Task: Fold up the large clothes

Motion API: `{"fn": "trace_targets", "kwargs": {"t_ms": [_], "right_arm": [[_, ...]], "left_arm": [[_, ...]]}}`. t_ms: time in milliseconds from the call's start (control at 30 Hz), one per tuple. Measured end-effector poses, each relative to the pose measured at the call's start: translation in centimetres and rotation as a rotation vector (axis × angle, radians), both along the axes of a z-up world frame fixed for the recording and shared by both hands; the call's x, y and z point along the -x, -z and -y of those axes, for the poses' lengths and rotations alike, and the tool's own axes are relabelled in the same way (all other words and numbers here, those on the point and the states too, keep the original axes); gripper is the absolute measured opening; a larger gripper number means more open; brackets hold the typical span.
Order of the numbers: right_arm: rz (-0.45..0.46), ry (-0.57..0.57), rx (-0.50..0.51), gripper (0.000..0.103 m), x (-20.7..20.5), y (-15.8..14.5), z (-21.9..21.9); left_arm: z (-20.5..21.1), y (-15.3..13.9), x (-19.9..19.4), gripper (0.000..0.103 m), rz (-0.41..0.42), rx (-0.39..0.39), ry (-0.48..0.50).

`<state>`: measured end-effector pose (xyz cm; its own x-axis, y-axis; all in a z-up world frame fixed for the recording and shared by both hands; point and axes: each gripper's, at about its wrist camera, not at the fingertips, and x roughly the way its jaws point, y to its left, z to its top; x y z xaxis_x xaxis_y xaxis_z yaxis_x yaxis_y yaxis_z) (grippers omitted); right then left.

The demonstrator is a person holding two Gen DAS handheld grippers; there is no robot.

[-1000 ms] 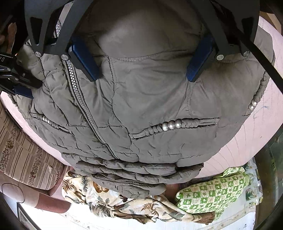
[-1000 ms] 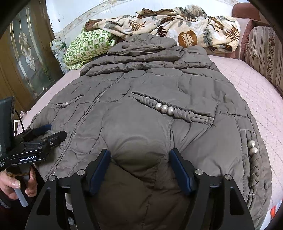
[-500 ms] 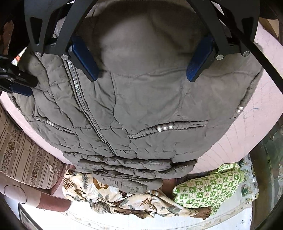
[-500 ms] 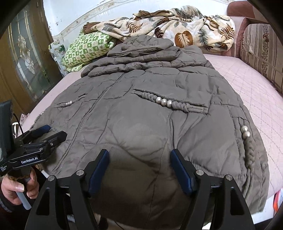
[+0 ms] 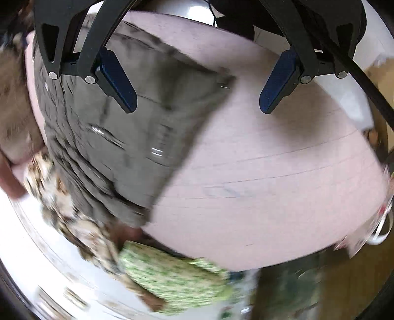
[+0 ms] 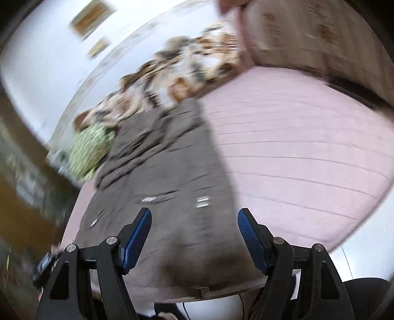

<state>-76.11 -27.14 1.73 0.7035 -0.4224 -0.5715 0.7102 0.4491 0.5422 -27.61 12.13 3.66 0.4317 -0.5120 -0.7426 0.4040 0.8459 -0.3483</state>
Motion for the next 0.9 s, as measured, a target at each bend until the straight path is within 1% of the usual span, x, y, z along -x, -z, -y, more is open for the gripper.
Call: {"fn": "trace_targets", "kwargs": {"t_ms": [67,133,167,233,267,367,433,500,567,633,733,833,900], "right_arm": [[0.039,0.043,-0.056,0.077,1.2,0.9,1.1],[0.063,0.069,-0.105,0.077,1.8,1.9,1.8],[0.070,0.068,-0.120,0.077,1.8,2.2,2.0],[0.083,0.061,-0.150,0.077,1.6,2.9,2.3],[0.096,0.066,-0.165,0.077,1.6,3.2,2.4],[0.133,0.084,-0.195,0.077,1.9,3.9,3.2],[0.152,0.094,-0.220,0.077,2.1,4.4,3.4],[0.172,0.093,-0.245,0.077,2.2,5.0,3.7],[0.170,0.087,-0.262,0.077,1.9,5.4,3.6],[0.171,0.055,-0.271,0.077,1.3,5.6,3.3],[0.159,-0.011,-0.275,0.077,-0.2,5.7,2.4],[0.145,-0.080,-0.271,0.077,-2.2,6.1,0.3],[0.133,-0.097,-0.248,0.077,-3.2,6.1,-1.2]], "left_arm": [[-1.1,0.8,-1.1,0.099,-0.052,0.023,-0.023],[-1.6,1.6,-1.8,0.096,-0.093,0.051,-0.029],[-1.6,2.0,-2.0,0.093,-0.107,0.059,-0.025],[-1.5,2.7,-2.1,0.092,-0.132,0.092,-0.013],[-1.5,2.7,-2.0,0.092,-0.123,0.097,-0.018],[-0.4,2.6,-1.8,0.092,-0.107,0.114,0.017],[0.3,2.6,-1.1,0.092,-0.089,0.108,0.032],[1.4,2.7,-0.3,0.092,-0.076,0.104,0.068],[2.2,2.8,0.5,0.092,-0.068,0.095,0.094],[2.6,2.8,1.1,0.092,-0.057,0.084,0.108],[3.1,2.9,1.9,0.092,-0.057,0.095,0.127],[3.4,2.9,2.6,0.092,-0.058,0.111,0.142],[3.6,3.0,3.1,0.092,-0.059,0.129,0.151]]}}
